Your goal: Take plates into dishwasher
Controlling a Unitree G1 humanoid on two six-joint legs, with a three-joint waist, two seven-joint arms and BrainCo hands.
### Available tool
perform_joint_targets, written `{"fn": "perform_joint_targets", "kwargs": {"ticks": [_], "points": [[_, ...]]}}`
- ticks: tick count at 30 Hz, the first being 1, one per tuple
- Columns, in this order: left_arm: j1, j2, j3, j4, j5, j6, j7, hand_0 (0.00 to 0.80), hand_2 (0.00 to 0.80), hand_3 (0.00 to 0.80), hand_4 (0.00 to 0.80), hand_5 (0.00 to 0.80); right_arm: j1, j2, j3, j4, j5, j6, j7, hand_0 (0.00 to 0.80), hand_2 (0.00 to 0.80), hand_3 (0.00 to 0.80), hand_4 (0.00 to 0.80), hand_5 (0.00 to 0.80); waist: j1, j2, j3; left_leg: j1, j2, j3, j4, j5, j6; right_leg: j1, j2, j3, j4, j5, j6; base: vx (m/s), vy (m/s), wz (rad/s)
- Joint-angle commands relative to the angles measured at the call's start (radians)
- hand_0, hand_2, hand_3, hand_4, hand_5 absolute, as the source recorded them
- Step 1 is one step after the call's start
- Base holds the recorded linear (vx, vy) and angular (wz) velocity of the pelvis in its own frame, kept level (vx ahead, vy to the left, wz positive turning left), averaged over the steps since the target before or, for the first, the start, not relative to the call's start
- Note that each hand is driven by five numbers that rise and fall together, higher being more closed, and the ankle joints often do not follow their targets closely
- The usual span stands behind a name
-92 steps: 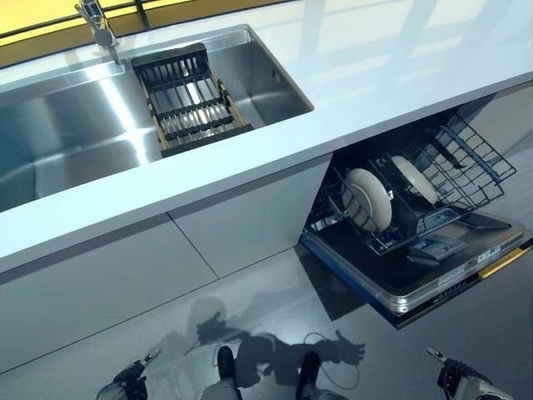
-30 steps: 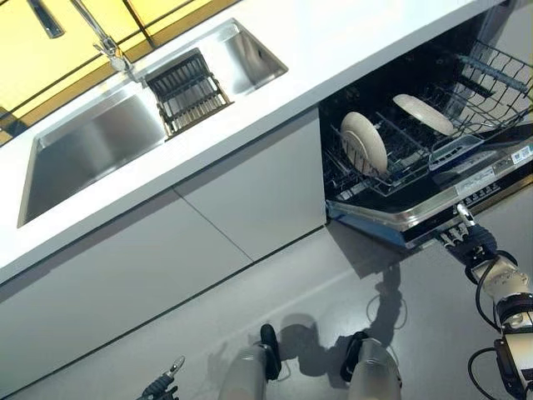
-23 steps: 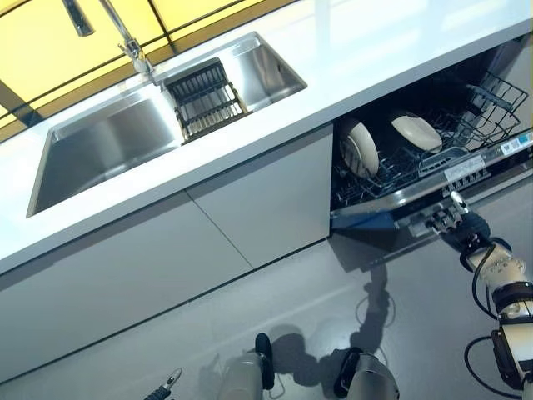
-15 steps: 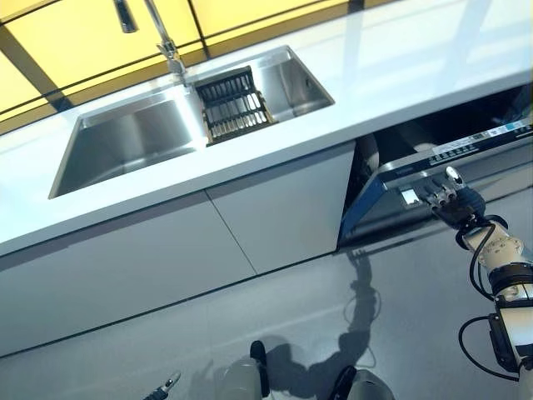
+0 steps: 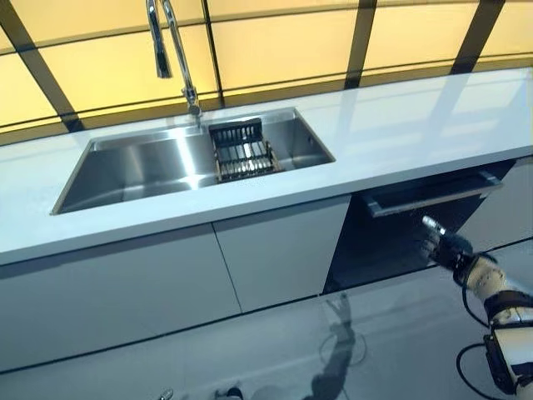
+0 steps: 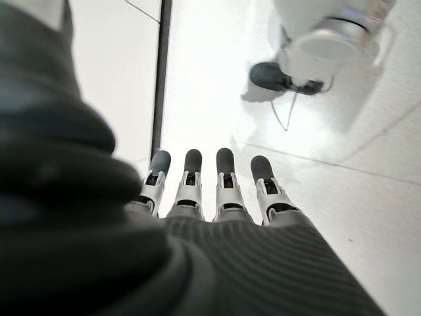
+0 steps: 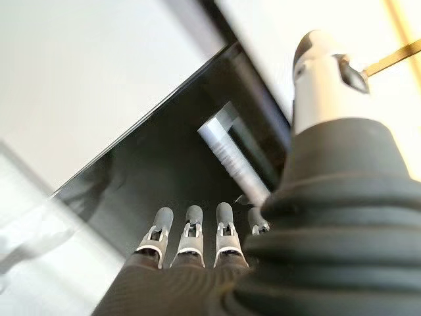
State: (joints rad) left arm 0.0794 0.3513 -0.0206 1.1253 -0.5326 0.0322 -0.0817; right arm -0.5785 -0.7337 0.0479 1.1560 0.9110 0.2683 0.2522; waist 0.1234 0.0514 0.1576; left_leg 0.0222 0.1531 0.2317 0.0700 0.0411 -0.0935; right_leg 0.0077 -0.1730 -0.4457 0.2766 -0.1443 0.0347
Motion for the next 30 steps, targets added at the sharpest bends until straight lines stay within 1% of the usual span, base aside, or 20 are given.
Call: {"fn": "perform_joint_targets", "kwargs": {"ticks": [1, 3, 7, 9, 10, 11, 12, 13, 14, 15, 18, 20, 22, 23, 30], "points": [[-0.027, 0.027, -0.010, 0.038, 0.008, -0.041, -0.016, 0.000, 0.000, 0.000, 0.000, 0.000, -0.040, 0.028, -0.046, 0.039, -0.036, -0.045, 0.006, 0.000, 0.000, 0.000, 0.000, 0.000, 0.002, -0.055, 0.002, -0.004, -0.033, 0.018, -0.005, -0.032, 0.012, 0.171, 0.028, 0.026, -0.252, 0.073, 0.033, 0.006, 0.106, -0.07], [-0.045, 0.017, -0.008, 0.061, -0.001, -0.052, -0.017, 0.000, 0.000, 0.000, 0.000, 0.000, 0.013, 0.062, -0.049, 0.046, -0.070, -0.043, 0.005, 0.000, 0.000, 0.000, 0.000, 0.000, -0.008, -0.061, -0.025, 0.020, -0.043, 0.021, -0.060, -0.018, 0.015, 0.175, 0.033, 0.026, -0.290, 0.093, 0.043, -0.004, 0.128, -0.06], [-0.078, 0.002, -0.009, 0.103, 0.003, -0.056, -0.016, 0.000, 0.000, 0.000, 0.000, 0.000, 0.125, 0.142, -0.045, 0.071, -0.126, -0.080, 0.006, 0.000, 0.000, 0.000, 0.000, 0.000, -0.024, -0.069, -0.069, 0.060, -0.058, 0.028, -0.149, 0.000, 0.023, 0.174, 0.038, 0.021, -0.343, 0.122, 0.057, -0.010, 0.134, -0.03], [-0.085, -0.003, -0.015, 0.112, 0.012, -0.055, -0.017, 0.000, 0.000, 0.000, 0.000, 0.000, 0.156, 0.162, -0.048, 0.078, -0.143, -0.089, 0.007, 0.000, 0.000, 0.000, 0.000, 0.000, -0.026, -0.072, -0.080, 0.062, -0.062, 0.024, -0.157, -0.002, 0.026, 0.172, 0.040, 0.018, -0.351, 0.128, 0.059, -0.020, 0.115, 0.02], [-0.097, -0.010, -0.024, 0.131, 0.029, -0.040, -0.020, 0.000, 0.000, 0.000, 0.000, 0.000, 0.199, 0.191, -0.052, 0.089, -0.139, -0.106, 0.019, 0.000, 0.000, 0.000, 0.000, 0.000, -0.031, -0.074, -0.096, 0.059, -0.066, 0.020, -0.157, -0.011, 0.032, 0.169, 0.039, 0.016, -0.362, 0.135, 0.063, -0.028, 0.112, 0.04], [-0.100, -0.011, -0.029, 0.136, 0.030, -0.032, -0.019, 0.000, 0.000, 0.000, 0.000, 0.000, 0.209, 0.199, -0.053, 0.089, -0.137, -0.113, 0.019, 0.000, 0.000, 0.000, 0.000, 0.000, -0.032, -0.075, -0.101, 0.057, -0.067, 0.019, -0.157, -0.014, 0.033, 0.167, 0.039, 0.015, -0.364, 0.137, 0.065, -0.052, 0.155, 0.04], [-0.108, -0.019, -0.041, 0.168, 0.042, -0.005, -0.028, 0.000, 0.000, 0.000, 0.000, 0.000, 0.253, 0.233, -0.056, 0.095, -0.166, -0.154, 0.032, 0.000, 0.000, 0.000, 0.000, 0.000, -0.037, -0.076, -0.112, 0.057, -0.071, 0.016, -0.157, -0.021, 0.035, 0.160, 0.037, 0.010, -0.364, 0.139, 0.069, -0.041, 0.104, 0.05], [-0.113, -0.026, -0.048, 0.191, 0.072, -0.002, -0.032, 0.000, 0.000, 0.000, 0.000, 0.000, 0.279, 0.259, -0.052, 0.095, -0.175, -0.180, 0.034, 0.000, 0.000, 0.000, 0.000, 0.000, -0.040, -0.077, -0.119, 0.057, -0.073, 0.016, -0.157, -0.025, 0.037, 0.155, 0.036, 0.010, -0.364, 0.141, 0.071, -0.039, 0.114, 0.03], [-0.116, -0.031, -0.062, 0.208, 0.117, -0.004, -0.027, 0.000, 0.000, 0.000, 0.000, 0.000, 0.303, 0.290, -0.043, 0.091, -0.128, -0.202, 0.031, 0.000, 0.000, 0.000, 0.000, 0.000, -0.044, -0.078, -0.126, 0.059, -0.074, 0.018, -0.157, -0.028, 0.040, 0.150, 0.034, 0.013, -0.364, 0.143, 0.074, -0.017, 0.079, 0.03], [-0.117, -0.034, -0.074, 0.217, 0.138, 0.004, -0.033, 0.000, 0.000, 0.000, 0.000, 0.000, 0.318, 0.309, -0.039, 0.089, -0.095, -0.209, 0.026, 0.000, 0.000, 0.000, 0.000, 0.000, -0.047, -0.079, -0.131, 0.060, -0.075, 0.020, -0.157, -0.031, 0.042, 0.147, 0.034, 0.015, -0.364, 0.145, 0.075, -0.012, 0.073, 0.00], [-0.117, -0.054, -0.099, 0.244, 0.134, 0.079, -0.057, 0.000, 0.000, 0.000, 0.000, 0.000, 0.393, 0.400, -0.031, 0.091, -0.098, -0.274, 0.036, 0.000, 0.000, 0.000, 0.000, 0.000, -0.064, -0.074, -0.147, 0.067, -0.080, 0.024, -0.157, -0.044, 0.050, 0.140, 0.032, 0.025, -0.364, 0.146, 0.079, -0.011, 0.051, -0.03], [-0.118, -0.070, -0.106, 0.260, 0.140, 0.108, -0.062, 0.000, 0.000, 0.000, 0.000, 0.000, 0.421, 0.444, -0.018, 0.093, -0.102, -0.301, 0.032, 0.000, 0.000, 0.000, 0.000, 0.000, -0.070, -0.071, -0.155, 0.070, -0.083, 0.022, -0.157, -0.050, 0.053, 0.138, 0.030, 0.028, -0.364, 0.145, 0.082, -0.005, 0.017, -0.02], [-0.120, -0.086, -0.108, 0.278, 0.161, 0.120, -0.058, 0.000, 0.000, 0.000, 0.000, 0.000, 0.443, 0.482, -0.002, 0.099, -0.104, -0.312, 0.035, 0.000, 0.000, 0.000, 0.000, 0.000, -0.077, -0.070, -0.163, 0.074, -0.086, 0.021, -0.157, -0.056, 0.055, 0.137, 0.029, 0.031, -0.364, 0.146, 0.084, 0.000, 0.000, 0.00], [-0.121, -0.093, -0.111, 0.284, 0.172, 0.120, -0.054, 0.000, 0.000, 0.000, 0.000, 0.000, 0.451, 0.493, 0.005, 0.102, -0.110, -0.307, 0.039, 0.000, 0.000, 0.000, 0.000, 0.000, -0.080, -0.069, -0.167, 0.075, -0.087, 0.021, -0.157, -0.058, 0.056, 0.137, 0.028, 0.033, -0.364, 0.146, 0.085, 0.000, 0.000, 0.00], [-0.121, -0.136, -0.144, 0.285, 0.198, 0.133, -0.023, 0.000, 0.000, 0.000, 0.000, 0.000, 0.486, 0.542, 0.078, 0.117, -0.243, -0.293, 0.052, 0.000, 0.000, 0.000, 0.000, 0.000, -0.084, -0.067, -0.174, 0.083, -0.091, 0.010, -0.157, -0.064, 0.059, 0.146, 0.030, 0.029, -0.364, 0.142, 0.083, -0.003, 0.005, -0.02]]}}
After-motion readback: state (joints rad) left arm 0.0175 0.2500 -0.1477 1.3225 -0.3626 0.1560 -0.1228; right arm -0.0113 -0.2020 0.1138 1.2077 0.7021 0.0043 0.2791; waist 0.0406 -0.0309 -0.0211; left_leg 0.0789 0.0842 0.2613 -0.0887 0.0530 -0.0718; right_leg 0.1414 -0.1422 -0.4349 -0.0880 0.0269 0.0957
